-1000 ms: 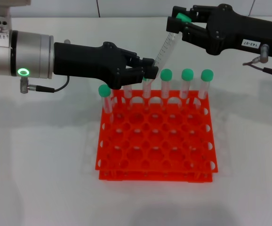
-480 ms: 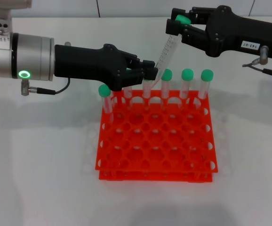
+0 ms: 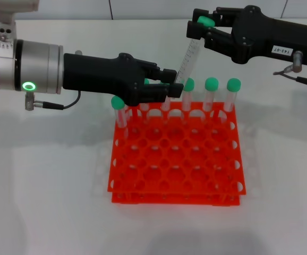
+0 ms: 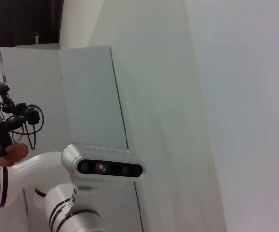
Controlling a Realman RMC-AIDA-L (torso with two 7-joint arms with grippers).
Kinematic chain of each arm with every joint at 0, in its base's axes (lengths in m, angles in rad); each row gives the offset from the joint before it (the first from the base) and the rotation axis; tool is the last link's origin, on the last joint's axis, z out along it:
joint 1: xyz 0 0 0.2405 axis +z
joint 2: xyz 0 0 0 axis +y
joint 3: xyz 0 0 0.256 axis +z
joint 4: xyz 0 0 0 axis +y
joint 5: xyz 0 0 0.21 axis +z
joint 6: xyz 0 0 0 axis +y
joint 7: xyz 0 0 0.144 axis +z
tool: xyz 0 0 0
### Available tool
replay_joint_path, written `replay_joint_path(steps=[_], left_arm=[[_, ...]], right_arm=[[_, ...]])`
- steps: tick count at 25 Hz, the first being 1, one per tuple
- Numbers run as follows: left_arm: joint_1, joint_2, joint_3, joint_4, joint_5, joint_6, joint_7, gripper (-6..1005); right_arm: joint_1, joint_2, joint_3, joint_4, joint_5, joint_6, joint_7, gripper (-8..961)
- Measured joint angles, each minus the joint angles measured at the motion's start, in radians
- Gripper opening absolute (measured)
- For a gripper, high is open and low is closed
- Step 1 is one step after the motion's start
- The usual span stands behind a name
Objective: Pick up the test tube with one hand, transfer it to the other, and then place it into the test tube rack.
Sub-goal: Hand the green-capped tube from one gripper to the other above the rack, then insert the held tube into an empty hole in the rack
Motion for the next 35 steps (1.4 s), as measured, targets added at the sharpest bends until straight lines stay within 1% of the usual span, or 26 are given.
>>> replay_joint_path(steps=[2,11,15,18,22,26,29,32,35], left_arm=[[0.003,0.000,0.000,0.000,0.000,0.010,-0.003,249],[0.023,0.003,-0.003,0.018,-0.005,0.040,-0.042,579],[0.066,0.003,-0.007,0.084,-0.010,0.065,-0.071,746],[0.124,-0.004,-0.010,0.175,-0.033,0.080,-0.092,879],[0.196,-0.007,-0.011,0.265,-0.086,0.097,-0.123,875],[0.275,-0.003,-0.012,0.335,-0.172,0.129,-0.140,875],[0.341,-0.007,-0.013,0.388,-0.230,0.146,-0.142,875],[0.403,-0.011,-0.014,0.431,-0.262,0.179,-0.141,874],[0.443,-0.013,-0.019,0.454,-0.268,0.203,-0.142,874]], right_arm=[[0.000,0.000,0.000,0.000,0.000,0.001,0.000,279],[-0.004,0.000,-0.001,0.000,0.000,0.005,0.000,279],[-0.012,0.000,-0.002,-0.005,0.002,0.004,0.000,278],[-0.017,0.000,-0.001,-0.006,0.005,0.002,0.001,277],[-0.019,0.000,0.001,-0.006,0.006,0.001,0.001,276],[-0.023,0.001,0.002,-0.006,0.007,0.000,0.004,275],[-0.028,0.002,0.002,-0.007,0.009,-0.002,0.006,274],[-0.031,0.003,0.002,-0.007,0.009,-0.004,0.006,274],[-0.032,0.005,0.000,-0.007,0.009,-0.004,0.006,272]])
